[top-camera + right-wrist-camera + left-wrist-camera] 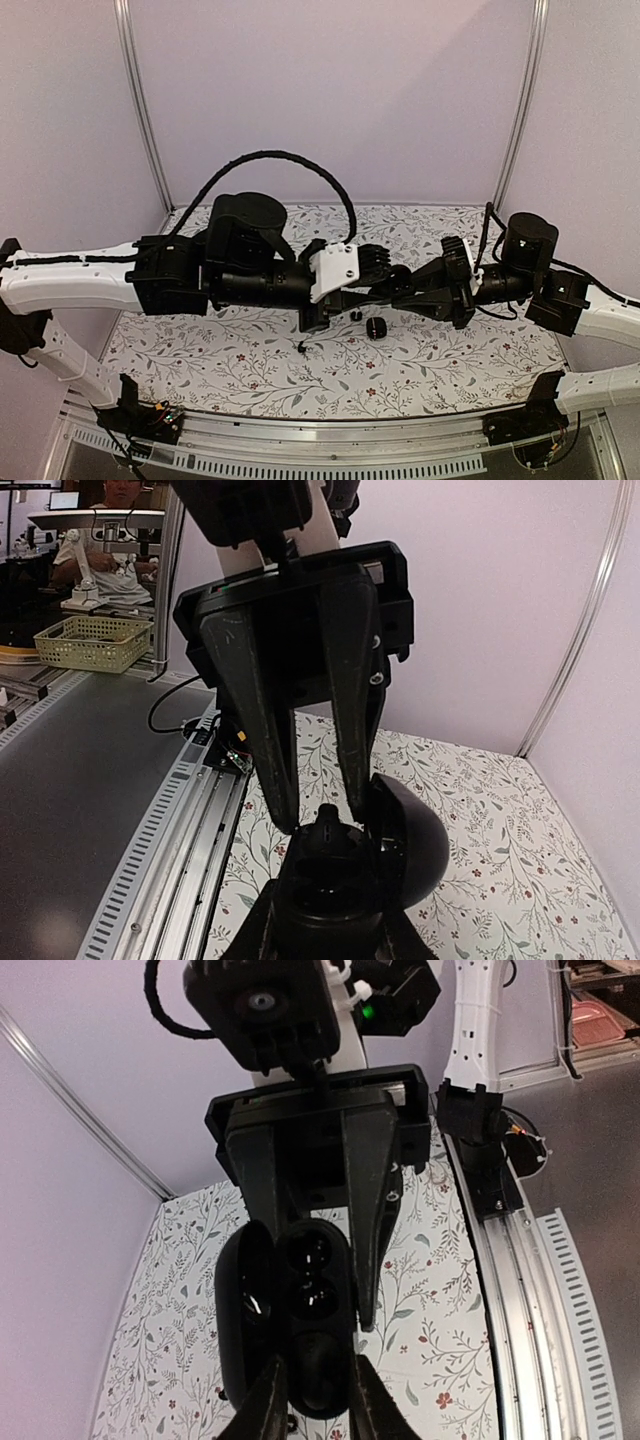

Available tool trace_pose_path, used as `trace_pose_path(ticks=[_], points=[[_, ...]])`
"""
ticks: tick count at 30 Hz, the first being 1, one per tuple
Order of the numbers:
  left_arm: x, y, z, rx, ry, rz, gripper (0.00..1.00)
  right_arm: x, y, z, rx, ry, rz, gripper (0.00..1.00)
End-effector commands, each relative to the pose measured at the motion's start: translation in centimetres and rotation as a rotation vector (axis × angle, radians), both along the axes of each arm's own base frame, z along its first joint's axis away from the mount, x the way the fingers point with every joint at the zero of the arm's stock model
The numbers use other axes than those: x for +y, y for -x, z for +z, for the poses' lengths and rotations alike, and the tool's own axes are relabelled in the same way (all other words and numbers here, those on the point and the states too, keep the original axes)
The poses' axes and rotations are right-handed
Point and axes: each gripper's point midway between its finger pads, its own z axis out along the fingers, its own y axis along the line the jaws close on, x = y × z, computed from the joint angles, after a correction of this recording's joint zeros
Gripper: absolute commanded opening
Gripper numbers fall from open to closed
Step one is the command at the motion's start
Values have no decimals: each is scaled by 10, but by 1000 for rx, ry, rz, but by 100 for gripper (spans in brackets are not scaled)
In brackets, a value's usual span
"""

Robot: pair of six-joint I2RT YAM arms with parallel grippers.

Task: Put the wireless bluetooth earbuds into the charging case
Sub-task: Insert the left earbud into the left side groove of the charging case, then move the right earbud to the center of the board.

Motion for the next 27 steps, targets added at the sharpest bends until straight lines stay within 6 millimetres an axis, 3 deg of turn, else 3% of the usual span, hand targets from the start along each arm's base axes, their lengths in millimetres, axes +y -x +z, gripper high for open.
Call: trace_pose_path(ticks=[1,11,14,18,22,25,27], points=[[11,3,6,-14,3,16,23,-2,6,21,-41,-66,17,13],[41,16,42,-25,140,-14,27,-1,-1,17,-19,-58,-19,12],[63,-13,52,38,219,69,32,-2,-5,17,5,-65,-50,12],[93,-75,29,211,253,235,38,-4,-10,17,58,-78,-84,11],[99,-124,-20,353,170,370,41,-10,-18,16,111,-89,-121,10],[94,-138,-68,401,48,411,42,-15,-23,15,129,-104,-148,10],[85,-130,-99,419,-31,352,41,-20,-25,16,143,-118,-163,10]])
